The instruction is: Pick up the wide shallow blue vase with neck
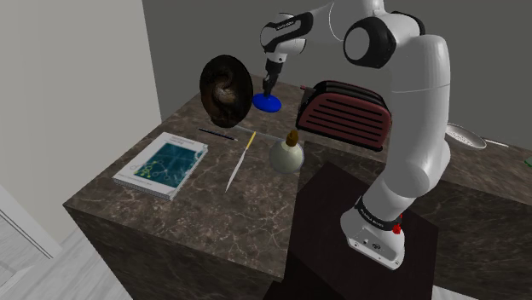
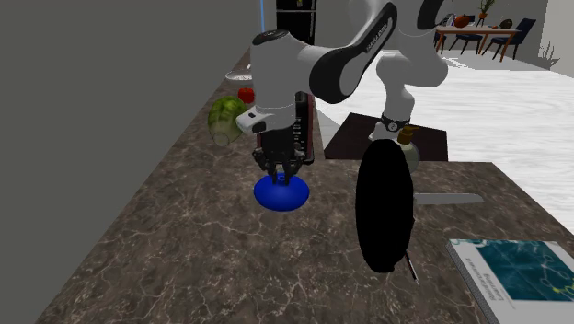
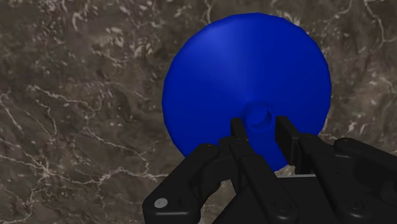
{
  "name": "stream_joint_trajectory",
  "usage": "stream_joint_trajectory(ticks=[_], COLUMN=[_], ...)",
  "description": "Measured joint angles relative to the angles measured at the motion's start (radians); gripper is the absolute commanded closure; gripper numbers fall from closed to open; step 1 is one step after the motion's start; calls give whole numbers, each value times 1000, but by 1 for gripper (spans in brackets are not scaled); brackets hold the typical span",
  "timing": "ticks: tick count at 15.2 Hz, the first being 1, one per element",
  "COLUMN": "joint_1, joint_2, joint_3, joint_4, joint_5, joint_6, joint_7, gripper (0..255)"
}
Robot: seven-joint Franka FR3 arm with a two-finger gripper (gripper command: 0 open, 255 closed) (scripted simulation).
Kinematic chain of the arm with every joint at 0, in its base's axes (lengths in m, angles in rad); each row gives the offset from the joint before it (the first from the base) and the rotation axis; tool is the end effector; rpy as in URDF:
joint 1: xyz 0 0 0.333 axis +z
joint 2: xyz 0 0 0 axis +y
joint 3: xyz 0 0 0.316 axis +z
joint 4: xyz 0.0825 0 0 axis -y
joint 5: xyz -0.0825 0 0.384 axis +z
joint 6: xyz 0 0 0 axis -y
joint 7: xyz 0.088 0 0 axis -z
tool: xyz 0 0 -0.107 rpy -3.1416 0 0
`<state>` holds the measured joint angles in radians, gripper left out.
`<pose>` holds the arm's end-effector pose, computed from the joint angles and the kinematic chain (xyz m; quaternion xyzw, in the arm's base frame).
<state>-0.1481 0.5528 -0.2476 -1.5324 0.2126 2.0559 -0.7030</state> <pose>0.6561 -0.2337 0.3411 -0.9923 -0.1205 -0.0109 0.0274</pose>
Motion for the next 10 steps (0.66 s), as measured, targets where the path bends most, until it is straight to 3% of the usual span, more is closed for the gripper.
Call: stream_joint_trajectory(ticks=[10], joint_1=[0], joint_2=[-39], joint_3=[-8], joint_4=[69], joint_5=[-15], joint_6=[-106], joint_7=[15], gripper=[255])
